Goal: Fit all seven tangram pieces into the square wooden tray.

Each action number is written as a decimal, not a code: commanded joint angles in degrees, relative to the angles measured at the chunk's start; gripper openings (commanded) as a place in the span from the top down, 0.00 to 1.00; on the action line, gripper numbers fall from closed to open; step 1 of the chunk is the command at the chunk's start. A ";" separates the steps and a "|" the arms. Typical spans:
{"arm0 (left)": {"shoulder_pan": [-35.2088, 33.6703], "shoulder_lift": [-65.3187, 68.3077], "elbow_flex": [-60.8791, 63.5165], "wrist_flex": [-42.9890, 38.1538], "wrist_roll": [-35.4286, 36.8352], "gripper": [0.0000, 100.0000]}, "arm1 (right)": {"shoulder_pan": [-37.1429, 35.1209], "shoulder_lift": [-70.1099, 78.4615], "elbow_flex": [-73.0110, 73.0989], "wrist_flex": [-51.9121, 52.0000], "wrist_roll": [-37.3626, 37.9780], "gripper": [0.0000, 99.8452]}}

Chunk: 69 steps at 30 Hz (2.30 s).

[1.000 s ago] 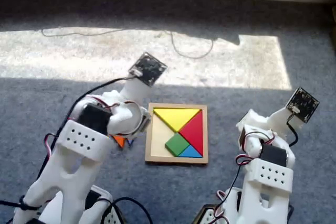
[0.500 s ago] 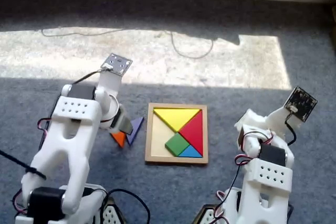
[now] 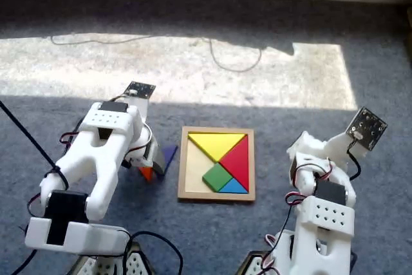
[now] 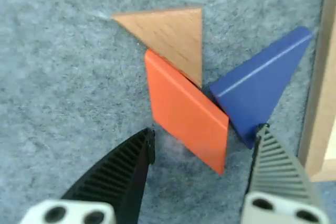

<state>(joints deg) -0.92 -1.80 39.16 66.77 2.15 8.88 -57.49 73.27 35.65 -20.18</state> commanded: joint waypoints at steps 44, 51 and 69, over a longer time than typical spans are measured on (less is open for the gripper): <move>-5.05 -10.42 6.46 -9.23 -6.59 0.78 | -0.66 -1.36 -0.48 -1.80 0.44 0.99; -7.25 -10.24 7.87 -10.02 -7.21 0.79 | -0.66 -1.36 -0.48 -1.80 0.44 0.99; -6.11 -10.24 -5.32 1.93 -10.64 0.77 | -0.75 -1.36 -0.31 -1.80 0.62 0.99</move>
<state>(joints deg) -7.78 -12.00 36.62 67.74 -8.13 8.79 -57.49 73.27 35.47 -20.18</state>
